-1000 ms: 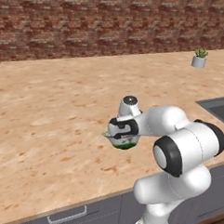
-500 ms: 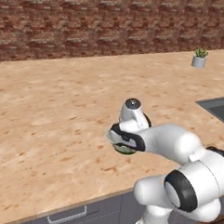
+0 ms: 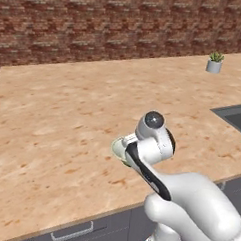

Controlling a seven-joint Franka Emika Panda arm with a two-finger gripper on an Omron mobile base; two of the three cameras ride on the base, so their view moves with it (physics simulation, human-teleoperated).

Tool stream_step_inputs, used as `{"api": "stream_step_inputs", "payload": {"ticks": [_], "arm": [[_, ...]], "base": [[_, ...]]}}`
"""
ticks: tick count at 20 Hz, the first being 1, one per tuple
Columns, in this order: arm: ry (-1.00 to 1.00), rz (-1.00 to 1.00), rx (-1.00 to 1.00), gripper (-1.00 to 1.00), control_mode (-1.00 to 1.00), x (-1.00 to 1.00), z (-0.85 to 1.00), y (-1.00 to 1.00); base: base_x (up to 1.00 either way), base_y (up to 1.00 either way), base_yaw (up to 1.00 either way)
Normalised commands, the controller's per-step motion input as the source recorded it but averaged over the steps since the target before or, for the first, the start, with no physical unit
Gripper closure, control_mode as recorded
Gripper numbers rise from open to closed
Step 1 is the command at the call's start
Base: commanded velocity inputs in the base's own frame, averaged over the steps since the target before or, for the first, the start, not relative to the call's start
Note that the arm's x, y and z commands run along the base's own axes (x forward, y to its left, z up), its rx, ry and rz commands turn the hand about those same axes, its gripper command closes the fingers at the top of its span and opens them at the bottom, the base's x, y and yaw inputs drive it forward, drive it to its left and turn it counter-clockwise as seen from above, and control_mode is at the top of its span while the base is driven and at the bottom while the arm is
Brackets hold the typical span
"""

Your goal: Take the mango, orange, and kiwi from the freezer and place them in the bowl on the counter.

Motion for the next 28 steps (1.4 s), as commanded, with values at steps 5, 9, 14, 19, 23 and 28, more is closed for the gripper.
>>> {"api": "stream_step_inputs", "payload": {"ticks": [5, 9, 14, 19, 23, 28], "arm": [[-0.27, -0.02, 0.00, -1.00, -1.00, -0.81, 1.00, 0.00], [-0.46, 0.00, 0.00, -1.00, -1.00, -1.00, 1.00, 0.00], [-0.54, 0.00, 0.00, -1.00, -1.00, -1.00, 1.00, 0.00], [-0.67, 0.00, -0.02, -1.00, -1.00, -1.00, 1.00, 0.02], [-0.71, -0.05, -0.09, -1.00, -1.00, -1.00, 0.45, 0.15], [0.05, 0.02, 0.00, -1.00, -1.00, 0.06, 0.00, -0.05]], "base": [[0.00, 0.00, 0.00], [0.00, 0.00, 0.00], [0.00, 0.00, 0.00], [0.00, 0.00, 0.00], [0.00, 0.00, 0.00], [0.00, 0.00, 0.00]]}}
